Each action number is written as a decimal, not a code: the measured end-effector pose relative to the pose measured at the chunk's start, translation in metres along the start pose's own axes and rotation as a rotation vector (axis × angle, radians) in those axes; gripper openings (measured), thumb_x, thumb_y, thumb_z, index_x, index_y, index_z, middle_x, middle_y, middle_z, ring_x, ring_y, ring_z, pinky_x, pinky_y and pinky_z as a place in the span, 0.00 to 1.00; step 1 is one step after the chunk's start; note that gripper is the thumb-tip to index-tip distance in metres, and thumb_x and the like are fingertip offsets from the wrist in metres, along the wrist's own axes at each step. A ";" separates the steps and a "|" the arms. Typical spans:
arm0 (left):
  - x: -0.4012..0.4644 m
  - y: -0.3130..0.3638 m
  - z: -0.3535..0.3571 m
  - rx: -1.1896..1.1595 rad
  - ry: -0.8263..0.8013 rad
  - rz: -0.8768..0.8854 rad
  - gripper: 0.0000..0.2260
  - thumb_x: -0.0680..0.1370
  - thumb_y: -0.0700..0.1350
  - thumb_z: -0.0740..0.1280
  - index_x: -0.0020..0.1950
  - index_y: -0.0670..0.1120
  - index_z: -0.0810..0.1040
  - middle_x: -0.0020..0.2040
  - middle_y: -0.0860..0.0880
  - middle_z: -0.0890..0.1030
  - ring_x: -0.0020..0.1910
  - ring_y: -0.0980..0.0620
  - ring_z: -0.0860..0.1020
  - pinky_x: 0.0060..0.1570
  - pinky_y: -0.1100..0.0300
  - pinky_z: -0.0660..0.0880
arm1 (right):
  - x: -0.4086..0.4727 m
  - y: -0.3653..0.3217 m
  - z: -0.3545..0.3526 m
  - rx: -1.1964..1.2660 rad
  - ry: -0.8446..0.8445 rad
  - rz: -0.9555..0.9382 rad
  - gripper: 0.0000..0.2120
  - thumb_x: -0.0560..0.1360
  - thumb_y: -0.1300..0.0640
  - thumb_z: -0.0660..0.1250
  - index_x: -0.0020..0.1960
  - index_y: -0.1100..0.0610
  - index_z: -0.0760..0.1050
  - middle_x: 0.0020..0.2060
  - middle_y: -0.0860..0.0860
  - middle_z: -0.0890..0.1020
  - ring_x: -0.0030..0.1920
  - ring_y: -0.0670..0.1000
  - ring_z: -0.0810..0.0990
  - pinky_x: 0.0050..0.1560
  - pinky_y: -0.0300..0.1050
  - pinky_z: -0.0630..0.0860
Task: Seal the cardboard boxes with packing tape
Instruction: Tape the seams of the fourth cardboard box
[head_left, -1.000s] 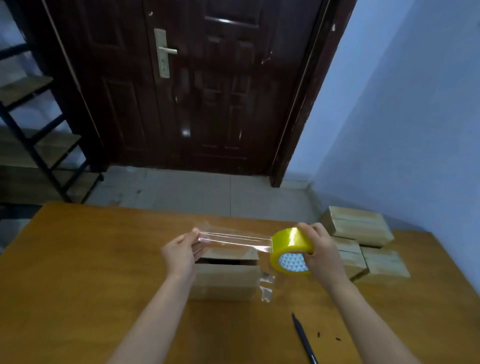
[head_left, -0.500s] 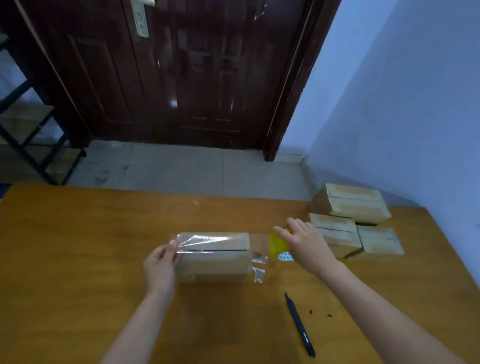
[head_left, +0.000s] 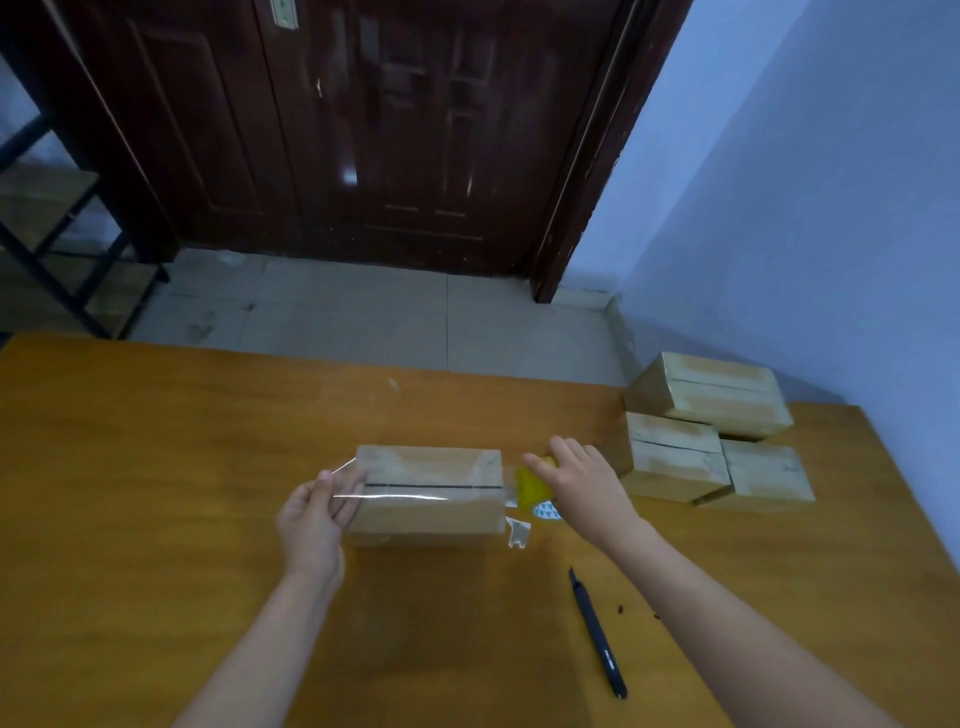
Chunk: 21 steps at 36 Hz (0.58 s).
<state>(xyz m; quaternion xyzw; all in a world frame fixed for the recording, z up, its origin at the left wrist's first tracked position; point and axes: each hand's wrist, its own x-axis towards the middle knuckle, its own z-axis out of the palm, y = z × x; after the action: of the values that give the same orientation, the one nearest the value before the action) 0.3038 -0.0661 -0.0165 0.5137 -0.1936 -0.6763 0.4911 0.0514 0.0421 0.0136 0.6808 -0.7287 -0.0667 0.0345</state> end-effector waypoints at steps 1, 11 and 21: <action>0.000 0.000 0.000 0.002 0.003 0.001 0.10 0.82 0.38 0.58 0.41 0.41 0.70 0.33 0.50 0.84 0.34 0.55 0.83 0.40 0.65 0.80 | 0.001 -0.001 0.001 -0.002 -0.005 0.000 0.33 0.47 0.70 0.78 0.52 0.55 0.82 0.40 0.56 0.80 0.38 0.55 0.79 0.34 0.43 0.75; 0.002 0.000 -0.001 -0.040 0.030 -0.036 0.09 0.82 0.37 0.59 0.41 0.39 0.71 0.35 0.50 0.84 0.34 0.53 0.83 0.39 0.63 0.81 | 0.002 -0.018 0.022 -0.010 -0.125 0.046 0.41 0.40 0.67 0.82 0.54 0.55 0.82 0.43 0.57 0.81 0.41 0.56 0.81 0.37 0.46 0.78; 0.021 0.011 -0.008 0.290 0.083 0.100 0.05 0.77 0.34 0.66 0.52 0.37 0.79 0.52 0.38 0.79 0.50 0.43 0.78 0.38 0.70 0.78 | 0.003 -0.030 0.033 0.019 -0.127 0.104 0.41 0.37 0.69 0.81 0.51 0.56 0.83 0.41 0.57 0.81 0.38 0.56 0.81 0.32 0.46 0.76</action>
<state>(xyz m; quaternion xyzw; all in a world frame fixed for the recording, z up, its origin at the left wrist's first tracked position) 0.3159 -0.0869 -0.0216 0.5964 -0.2941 -0.5941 0.4526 0.0761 0.0392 -0.0236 0.6367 -0.7644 -0.1009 -0.0150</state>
